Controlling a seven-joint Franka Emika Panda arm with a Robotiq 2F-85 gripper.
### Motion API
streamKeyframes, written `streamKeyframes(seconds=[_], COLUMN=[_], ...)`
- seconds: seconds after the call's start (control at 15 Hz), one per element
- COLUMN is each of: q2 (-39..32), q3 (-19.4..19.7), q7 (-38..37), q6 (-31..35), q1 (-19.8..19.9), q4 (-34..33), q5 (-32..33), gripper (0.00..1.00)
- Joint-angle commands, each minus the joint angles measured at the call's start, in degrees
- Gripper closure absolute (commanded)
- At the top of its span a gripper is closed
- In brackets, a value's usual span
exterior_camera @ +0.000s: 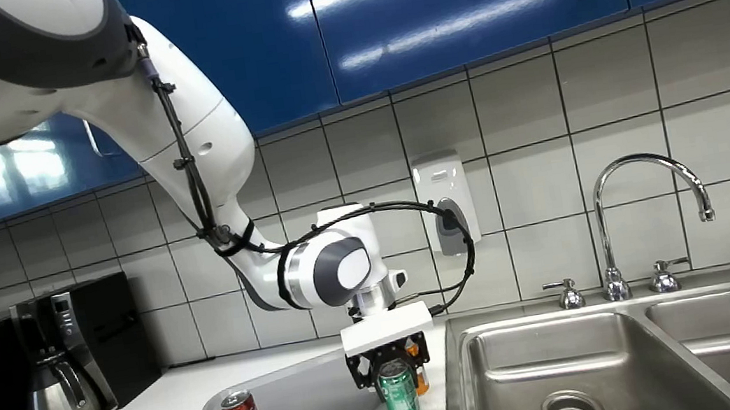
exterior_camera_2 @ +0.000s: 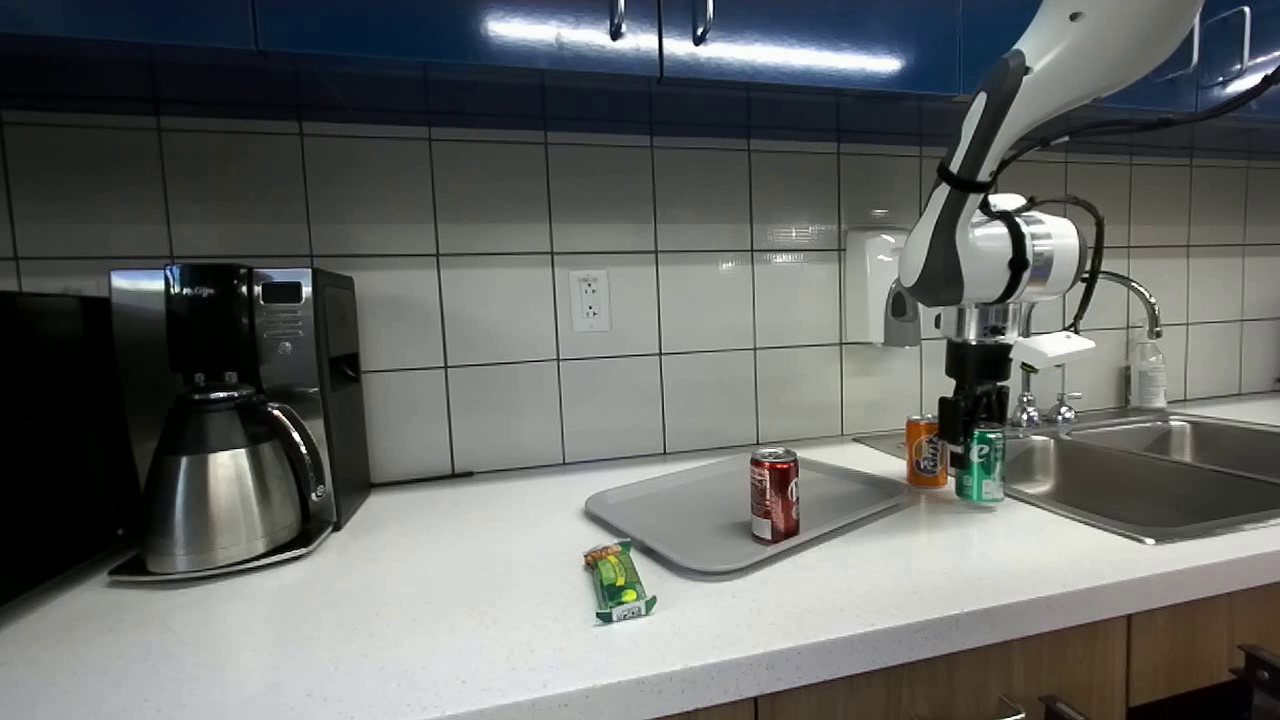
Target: Put the cans on the tray
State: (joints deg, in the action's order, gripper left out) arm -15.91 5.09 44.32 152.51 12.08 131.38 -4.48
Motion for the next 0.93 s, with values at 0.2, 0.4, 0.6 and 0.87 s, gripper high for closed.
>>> streamKeyframes(seconds=[0.2, 0.4, 0.6, 0.87], q2=[5.0, 6.4, 7.3, 8.0], q3=[-1.1, -1.5, -2.1, -2.9], q7=[0.3, 0.0, -0.6, -2.5], q6=[-2.1, -1.8, -1.5, -0.6], q1=[0.5, -0.3, -1.5, -4.0], q4=[0.9, 1.6, 2.3, 3.4], q5=[1.2, 1.2, 1.4, 2.4], gripper=[0.59, 0.59, 0.59, 0.59])
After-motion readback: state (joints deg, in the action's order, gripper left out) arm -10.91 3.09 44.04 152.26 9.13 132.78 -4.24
